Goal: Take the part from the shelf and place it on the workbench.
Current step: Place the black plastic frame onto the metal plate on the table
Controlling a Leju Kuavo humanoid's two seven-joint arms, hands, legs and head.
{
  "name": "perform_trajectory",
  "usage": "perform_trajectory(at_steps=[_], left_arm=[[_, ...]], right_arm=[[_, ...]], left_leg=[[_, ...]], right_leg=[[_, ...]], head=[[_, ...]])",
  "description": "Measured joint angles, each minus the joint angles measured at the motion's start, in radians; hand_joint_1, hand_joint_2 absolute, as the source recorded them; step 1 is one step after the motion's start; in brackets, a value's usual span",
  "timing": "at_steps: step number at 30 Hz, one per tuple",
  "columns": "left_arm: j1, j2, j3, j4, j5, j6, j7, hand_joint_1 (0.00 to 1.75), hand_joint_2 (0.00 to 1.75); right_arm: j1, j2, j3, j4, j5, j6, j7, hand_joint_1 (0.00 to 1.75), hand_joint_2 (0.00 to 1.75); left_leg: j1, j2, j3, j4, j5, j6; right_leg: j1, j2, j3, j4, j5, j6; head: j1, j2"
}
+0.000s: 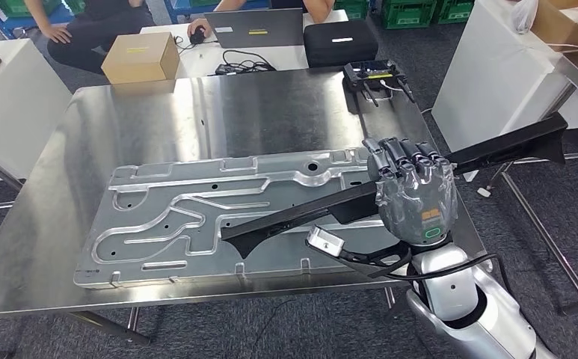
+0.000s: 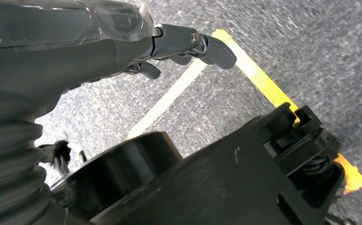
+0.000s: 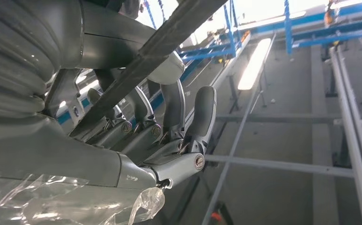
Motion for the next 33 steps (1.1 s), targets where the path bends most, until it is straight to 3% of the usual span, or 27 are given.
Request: perform_trajectory(at_steps=[2, 4, 5, 8, 9, 11, 12, 13, 14, 16, 17, 19, 21, 23, 24, 27, 28, 29, 31, 32, 33], left_arm=[[0.004, 0.005, 0.0, 0.0, 0.0, 0.0, 0.002, 0.0, 1.75], [0.007, 0.011, 0.0, 0.0, 0.001, 0.0, 0.004, 0.0, 1.75], [0.006, 0.012, 0.0, 0.0, 0.0, 0.0, 0.005, 0.0, 1.75], [0.007, 0.014, 0.001, 0.0, -0.001, 0.0, 0.007, 0.0, 1.75], [0.008, 0.014, 0.001, 0.0, -0.002, 0.0, 0.008, 0.0, 1.75], [0.01, 0.013, 0.001, 0.0, -0.002, -0.001, 0.009, 0.0, 1.75], [0.011, 0.013, 0.001, 0.0, -0.003, -0.002, 0.009, 0.0, 1.75], [0.011, 0.012, 0.001, 0.0, -0.003, -0.003, 0.009, 0.0, 1.75], [0.012, 0.012, 0.001, 0.0, -0.003, -0.003, 0.01, 0.0, 1.75], [0.013, 0.011, 0.001, 0.0, -0.003, -0.003, 0.013, 0.0, 1.75], [0.012, 0.011, 0.001, 0.0, -0.003, -0.004, 0.014, 0.0, 1.75], [0.011, 0.01, 0.001, 0.0, -0.003, -0.004, 0.015, 0.0, 1.75], [0.011, 0.01, 0.001, 0.0, -0.003, -0.005, 0.016, 0.0, 1.75], [0.011, 0.01, 0.0, 0.0, -0.003, -0.005, 0.017, 0.0, 1.75], [0.011, 0.01, 0.0, 0.0, -0.003, -0.005, 0.017, 0.0, 1.75], [0.006, 0.01, 0.003, 0.0, -0.002, -0.005, 0.017, 0.0, 1.75], [0.004, 0.01, 0.004, 0.0, -0.001, -0.005, 0.017, 0.0, 1.75], [0.003, 0.01, 0.005, 0.0, -0.002, -0.006, 0.017, 0.0, 1.75], [0.005, 0.01, 0.005, 0.0, -0.002, -0.007, 0.018, 0.0, 1.75], [0.008, 0.01, 0.005, 0.0, -0.003, -0.007, 0.019, 0.0, 1.75], [0.009, 0.01, 0.005, 0.0, -0.003, -0.008, 0.019, 0.0, 1.75]], right_arm=[[0.0, -0.002, -0.009, -0.001, 0.0, -0.008, 0.004, 1.75, 1.75], [0.002, -0.003, -0.015, -0.001, 0.0, -0.012, 0.006, 1.75, 1.75], [0.003, -0.003, -0.017, -0.001, 0.0, -0.013, 0.007, 1.75, 1.75], [0.008, -0.004, -0.024, -0.001, -0.009, -0.018, 0.009, 1.75, 1.75], [0.01, -0.004, -0.027, -0.001, -0.021, -0.022, 0.01, 1.75, 1.75], [0.018, -0.004, -0.029, -0.001, -0.047, -0.027, 0.01, 1.75, 1.75], [0.024, -0.004, -0.03, -0.001, -0.056, -0.027, 0.008, 1.75, 1.75], [0.031, -0.005, -0.03, -0.001, -0.06, -0.027, 0.007, 1.75, 1.75], [0.036, -0.005, -0.03, -0.001, -0.062, -0.027, 0.006, 1.75, 1.75], [0.042, -0.006, -0.029, 0.0, -0.058, -0.025, 0.006, 1.75, 1.75], [0.043, -0.006, -0.028, 0.0, -0.055, -0.023, 0.006, 1.75, 1.75], [0.047, -0.006, -0.027, 0.003, -0.049, -0.021, 0.005, 1.75, 1.75], [0.05, -0.006, -0.026, 0.006, -0.047, -0.02, 0.004, 1.75, 1.75], [0.052, -0.005, -0.026, 0.008, -0.046, -0.02, 0.004, 1.75, 1.75], [0.052, -0.005, -0.025, 0.009, -0.045, -0.021, 0.004, 1.75, 1.75], [0.06, -0.004, -0.022, 0.014, -0.044, -0.021, 0.005, 1.75, 1.75], [0.064, -0.004, -0.02, 0.016, -0.044, -0.021, 0.005, 1.75, 1.75], [0.067, -0.004, -0.018, 0.018, -0.044, -0.021, 0.005, 1.75, 1.75], [0.069, -0.003, -0.014, 0.021, -0.044, -0.021, 0.005, 1.75, 1.75], [0.069, -0.002, -0.013, 0.022, -0.044, -0.021, 0.005, 1.75, 1.75], [0.069, -0.002, -0.013, 0.023, -0.044, -0.021, 0.005, 1.75, 1.75]], left_leg=[[-0.014, 0.0, 0.047, -0.128, 0.067, 0.029], [-0.028, 0.002, 0.068, -0.185, 0.076, 0.049], [-0.031, 0.002, 0.072, -0.196, 0.073, 0.051], [-0.023, 0.002, 0.109, -0.238, 0.078, 0.042], [-0.02, 0.002, 0.121, -0.248, 0.079, 0.04], [-0.023, 0.001, 0.134, -0.252, 0.072, 0.043], [-0.024, 0.001, 0.139, -0.251, 0.066, 0.045], [-0.026, 0.0, 0.145, -0.251, 0.06, 0.046], [-0.028, -0.001, 0.153, -0.251, 0.054, 0.046], [-0.031, -0.002, 0.173, -0.251, 0.038, 0.043], [-0.034, -0.003, 0.18, -0.25, 0.029, 0.04], [-0.035, -0.003, 0.184, -0.249, 0.017, 0.033], [-0.035, -0.002, 0.186, -0.251, 0.008, 0.024], [-0.033, -0.001, 0.176, -0.221, -0.012, 0.01], [-0.029, -0.001, 0.153, -0.176, -0.032, 0.001], [-0.008, 0.0, 0.024, 0.035, -0.092, -0.023], [-0.003, 0.0, -0.003, 0.069, -0.088, -0.028], [0.0, 0.001, -0.009, 0.058, -0.061, -0.031], [0.004, 0.006, 0.031, -0.069, 0.033, -0.033], [0.002, 0.012, 0.056, -0.138, 0.068, -0.031], [-0.001, 0.017, 0.077, -0.19, 0.086, -0.025]], right_leg=[[0.001, 0.001, 0.016, -0.004, -0.009, 0.002], [-0.003, -0.001, 0.021, -0.01, -0.013, 0.014], [-0.005, -0.002, 0.022, -0.015, -0.014, 0.02], [-0.002, -0.007, 0.02, 0.005, -0.031, 0.032], [0.0, -0.008, -0.001, 0.049, -0.05, 0.034], [0.002, -0.008, -0.077, 0.18, -0.095, 0.037], [0.004, -0.008, -0.114, 0.232, -0.104, 0.037], [0.005, -0.008, -0.136, 0.25, -0.093, 0.037], [0.006, -0.008, -0.138, 0.228, -0.063, 0.034], [0.011, -0.008, -0.088, 0.091, 0.026, 0.022], [0.014, -0.009, -0.059, 0.025, 0.055, 0.015], [0.021, -0.01, -0.03, -0.036, 0.066, 0.003], [0.022, -0.01, -0.027, -0.041, 0.061, -0.005], [0.016, -0.01, -0.019, -0.048, 0.056, -0.014], [0.012, -0.011, -0.014, -0.05, 0.054, -0.017], [0.007, -0.014, -0.003, -0.051, 0.041, -0.019], [0.006, -0.016, 0.004, -0.051, 0.035, -0.017], [0.004, -0.016, 0.013, -0.051, 0.028, -0.014], [0.0, -0.017, 0.036, -0.051, 0.013, -0.006], [0.0, -0.017, 0.045, -0.051, 0.006, 0.0], [0.001, -0.017, 0.049, -0.051, 0.0, 0.006]], head=[[0.001, 0.0], [0.001, 0.0], [0.001, 0.0], [0.002, 0.0], [0.002, 0.0], [0.002, 0.0], [0.002, 0.0], [0.002, 0.0], [0.002, 0.0], [0.002, 0.0], [0.002, 0.0], [0.002, 0.0], [0.002, 0.0], [0.001, 0.0], [0.0, 0.0], [-0.002, 0.0], [-0.002, 0.0], [-0.002, 0.0], [-0.002, 0.0], [-0.002, 0.0], [-0.002, 0.0]])
